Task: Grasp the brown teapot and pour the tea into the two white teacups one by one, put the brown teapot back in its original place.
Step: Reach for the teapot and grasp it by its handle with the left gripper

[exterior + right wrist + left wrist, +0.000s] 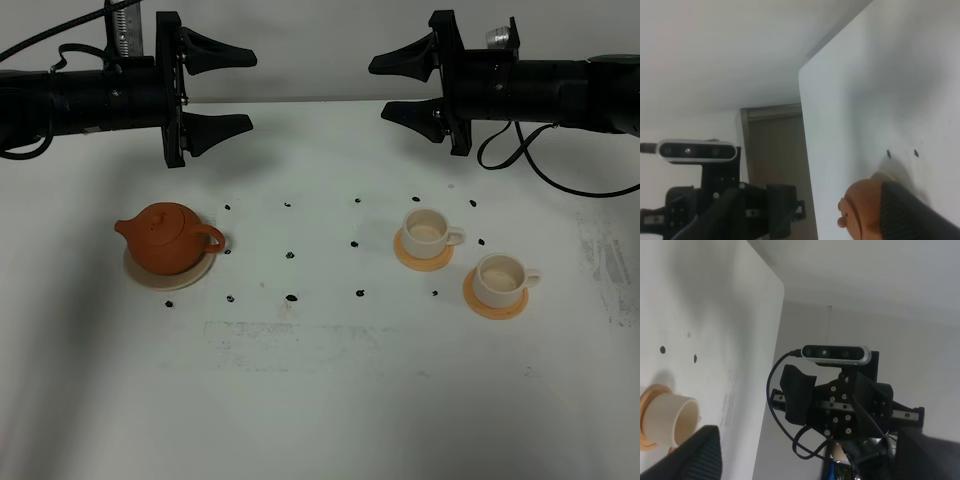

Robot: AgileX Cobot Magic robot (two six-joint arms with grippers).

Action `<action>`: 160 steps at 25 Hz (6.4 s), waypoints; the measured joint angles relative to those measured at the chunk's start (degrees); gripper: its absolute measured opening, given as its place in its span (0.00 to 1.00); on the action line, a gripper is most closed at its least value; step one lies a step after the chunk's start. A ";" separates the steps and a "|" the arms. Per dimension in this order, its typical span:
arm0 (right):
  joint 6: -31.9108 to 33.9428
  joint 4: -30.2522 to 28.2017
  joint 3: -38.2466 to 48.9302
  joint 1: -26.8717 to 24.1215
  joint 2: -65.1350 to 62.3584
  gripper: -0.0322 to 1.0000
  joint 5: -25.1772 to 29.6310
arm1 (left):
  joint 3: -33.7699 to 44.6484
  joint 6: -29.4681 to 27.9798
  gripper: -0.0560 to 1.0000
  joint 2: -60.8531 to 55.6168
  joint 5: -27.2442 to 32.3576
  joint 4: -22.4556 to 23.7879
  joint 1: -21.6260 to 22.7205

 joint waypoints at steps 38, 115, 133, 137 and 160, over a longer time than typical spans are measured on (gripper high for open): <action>0.35 -80.28 0.00 -0.61 -37.88 0.54 -6.62 | -0.14 20.18 0.41 -17.18 -18.99 44.94 -0.89; 26.62 -84.82 61.43 -11.85 -126.20 0.47 7.93 | 31.24 14.98 0.30 -30.11 -55.46 55.41 -24.20; 26.62 -82.81 61.43 -12.01 -126.20 0.47 7.26 | 29.52 3.59 0.30 -29.44 -45.57 67.47 -19.97; 26.62 -82.77 61.43 -12.01 -126.20 0.47 7.20 | 24.22 -14.28 0.30 -27.70 -36.86 83.08 -19.02; 26.62 -82.64 61.43 -12.01 -126.20 0.47 7.19 | 10.78 -25.10 0.30 -11.69 -33.15 88.07 -20.86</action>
